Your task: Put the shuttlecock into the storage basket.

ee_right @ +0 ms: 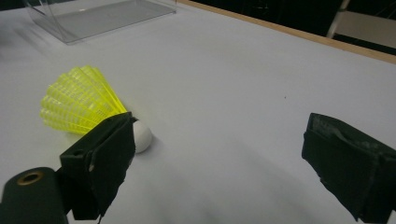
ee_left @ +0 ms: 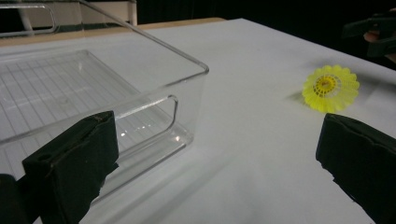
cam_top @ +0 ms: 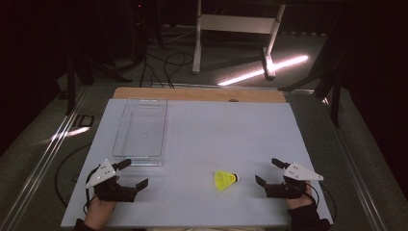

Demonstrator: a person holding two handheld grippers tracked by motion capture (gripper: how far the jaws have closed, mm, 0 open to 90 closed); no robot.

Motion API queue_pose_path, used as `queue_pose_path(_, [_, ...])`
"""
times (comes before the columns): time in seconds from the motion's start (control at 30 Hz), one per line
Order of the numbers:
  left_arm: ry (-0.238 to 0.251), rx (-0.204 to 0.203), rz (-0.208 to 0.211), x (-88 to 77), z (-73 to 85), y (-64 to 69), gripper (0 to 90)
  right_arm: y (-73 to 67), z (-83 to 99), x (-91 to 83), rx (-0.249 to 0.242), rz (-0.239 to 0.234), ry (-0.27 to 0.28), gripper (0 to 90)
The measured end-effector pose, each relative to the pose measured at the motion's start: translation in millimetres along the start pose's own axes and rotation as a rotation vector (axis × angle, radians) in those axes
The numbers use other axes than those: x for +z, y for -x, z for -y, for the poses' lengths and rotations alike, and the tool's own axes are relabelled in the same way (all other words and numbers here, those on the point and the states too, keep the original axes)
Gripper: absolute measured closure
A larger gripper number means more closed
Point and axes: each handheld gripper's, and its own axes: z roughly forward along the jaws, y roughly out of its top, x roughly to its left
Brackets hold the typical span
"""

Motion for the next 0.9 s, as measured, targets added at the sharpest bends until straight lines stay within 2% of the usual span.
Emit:
queue_pose_path(0.23, [-0.014, -0.018, -0.012, 1.3, -0.8, -0.4, 0.1, 0.2, -0.1, -0.3, -0.002, 0.005, 0.002, 9.9])
queue_pose_path(0.3, [-0.008, -0.034, -0.018, 0.7, -2.3, 0.6, 0.1, 0.1, -0.3, -0.7, -0.001, 0.005, 0.002, 9.8])
queue_pose_path(0.43, [0.012, -0.035, -0.019, -3.9, -12.9, 5.9, 0.1, -0.4, -1.5, -1.2, -0.004, 0.007, 0.005, 9.9])
queue_pose_path(0.47, [0.023, -0.024, 0.006, -7.4, -21.3, 7.4, 0.1, -0.4, -1.9, -0.7, -0.008, 0.003, 0.007, 9.9])
queue_pose_path(0.5, [0.023, -0.024, 0.006, -7.4, -21.3, 7.4, 0.1, -0.4, -1.9, -0.7, -0.008, 0.003, 0.007, 9.9])
queue_pose_path(0.53, [0.04, -0.007, 0.039, -11.4, -30.3, 8.7, 0.1, -1.5, -1.8, -0.2, -0.01, 0.0, 0.001, 9.9])
queue_pose_path(0.57, [0.04, -0.007, 0.039, -11.4, -30.3, 8.7, 0.1, -1.5, -1.8, -0.2, -0.01, 0.0, 0.001, 9.9])
queue_pose_path(0.6, [0.042, 0.005, 0.069, -13.8, -36.0, 8.6, 0.1, -1.5, -2.0, -0.2, -0.014, -0.004, 0.004, 9.9])
queue_pose_path(0.63, [0.037, 0.032, 0.078, -15.6, -40.5, 8.3, 0.1, -1.5, -2.0, -0.2, -0.014, -0.004, 0.004, 9.9])
queue_pose_path(0.67, [0.02, 0.074, 0.11, -18.9, -49.6, 7.1, 0.1, -1.5, -2.2, -0.2, -0.016, -0.006, 0.006, 9.9])
queue_pose_path(0.7, [0.02, 0.074, 0.11, -18.9, -49.6, 7.1, 0.1, -1.5, -2.2, -0.2, -0.016, -0.006, 0.006, 9.9])
queue_pose_path(0.73, [0.003, 0.102, 0.142, -20.9, -57.0, 5.8, 0.1, -2.0, -2.4, -0.4, -0.019, -0.007, 0.006, 9.9])
queue_pose_path(0.77, [0.003, 0.102, 0.142, -20.9, -57.0, 5.8, 0.1, -2.0, -2.4, -0.4, -0.019, -0.007, 0.006, 9.9])
queue_pose_path(0.8, [-0.032, 0.131, 0.175, -22.0, -64.0, 4.0, 0.1, -2.4, -2.9, -0.7, -0.016, -0.008, 0.007, 9.9])
queue_pose_path(0.83, [-0.032, 0.131, 0.175, -22.0, -64.0, 4.0, 0.0, -2.4, -2.9, -0.7, -0.016, -0.008, 0.007, 9.9])
queue_pose_path(0.87, [-0.074, 0.147, 0.205, -21.8, -68.9, 2.2, 0.0, -2.3, -2.9, -0.6, -0.021, -0.01, 0.005, 9.9])
queue_pose_path(0.9, [-0.074, 0.147, 0.205, -21.8, -68.9, 2.2, 0.0, -2.3, -2.9, -0.6, -0.021, -0.01, 0.005, 9.9])
